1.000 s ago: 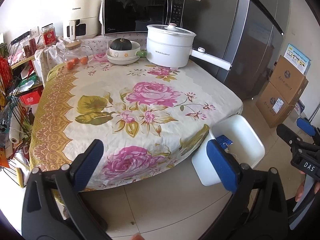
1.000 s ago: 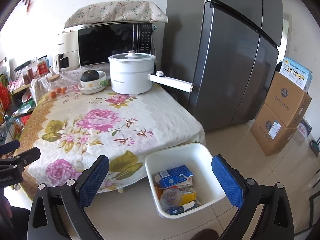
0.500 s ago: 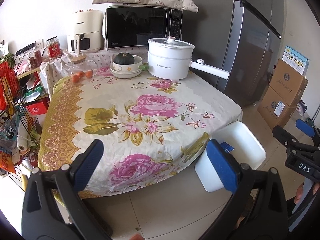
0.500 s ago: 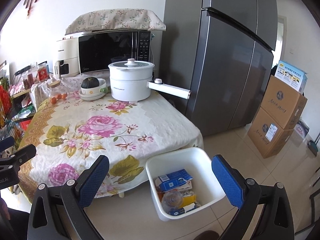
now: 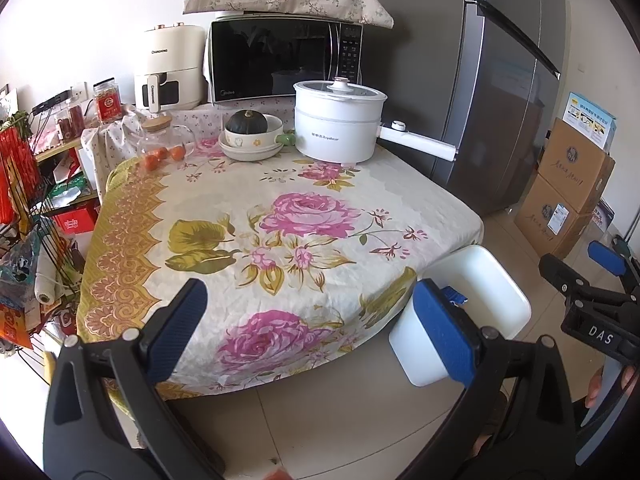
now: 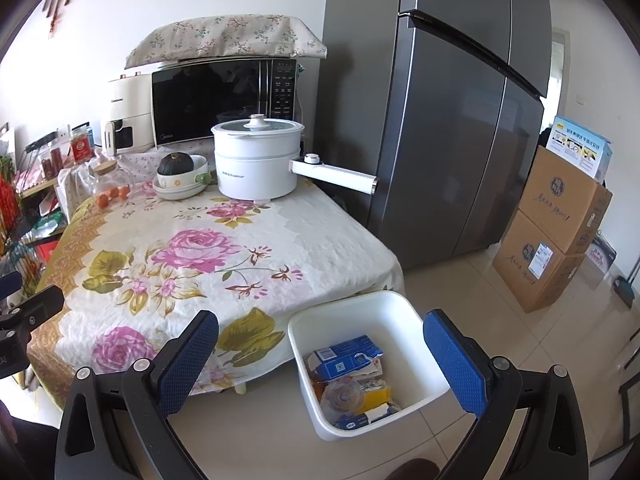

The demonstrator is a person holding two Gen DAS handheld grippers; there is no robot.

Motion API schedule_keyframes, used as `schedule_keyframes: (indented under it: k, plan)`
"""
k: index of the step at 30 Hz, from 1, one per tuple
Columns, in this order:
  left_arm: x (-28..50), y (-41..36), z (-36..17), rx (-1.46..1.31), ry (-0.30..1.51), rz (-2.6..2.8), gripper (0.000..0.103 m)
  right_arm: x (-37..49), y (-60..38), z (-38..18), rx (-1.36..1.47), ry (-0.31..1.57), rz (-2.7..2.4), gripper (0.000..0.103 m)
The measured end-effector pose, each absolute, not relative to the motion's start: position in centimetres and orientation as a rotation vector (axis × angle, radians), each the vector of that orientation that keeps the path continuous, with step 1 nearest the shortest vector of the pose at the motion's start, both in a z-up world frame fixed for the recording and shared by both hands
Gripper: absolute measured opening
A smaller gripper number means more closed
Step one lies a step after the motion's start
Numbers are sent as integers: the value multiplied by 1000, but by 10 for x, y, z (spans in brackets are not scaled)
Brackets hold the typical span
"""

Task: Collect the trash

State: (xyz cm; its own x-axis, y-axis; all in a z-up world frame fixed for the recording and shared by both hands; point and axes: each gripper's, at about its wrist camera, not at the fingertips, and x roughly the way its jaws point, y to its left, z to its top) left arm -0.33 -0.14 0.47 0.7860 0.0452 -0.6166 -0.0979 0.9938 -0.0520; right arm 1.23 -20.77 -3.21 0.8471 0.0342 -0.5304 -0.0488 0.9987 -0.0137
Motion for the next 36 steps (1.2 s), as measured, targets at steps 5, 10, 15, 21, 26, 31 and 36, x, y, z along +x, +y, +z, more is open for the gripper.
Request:
schedule_keyframes:
  k: [5,10,15,21,26,31,36]
  plan:
    - [-6,-4,8,-81,646,79,102,12,-208,-32,-29,559,44,103]
    - [-8,-7,10,-80,631,82,102,12,-207,-32,-29,559,43,103]
    - [-8,-7,10,-83,630,80,102,12,-208,-33,-29,555,42,103]
    - [-9,-8,11,-83,628,79,102,13,-210,-32,-24,553,39,103]
    - [-9,-7,11,-96,626,74,102,13,-210,-32,-24,554,38,103]
    - [-10,-9,11,-103,626,64,102,13,-211,-32,-23,552,37,103]
    - [-11,-11,11,-101,629,62,102,14,-212,-32,-19,552,32,103]
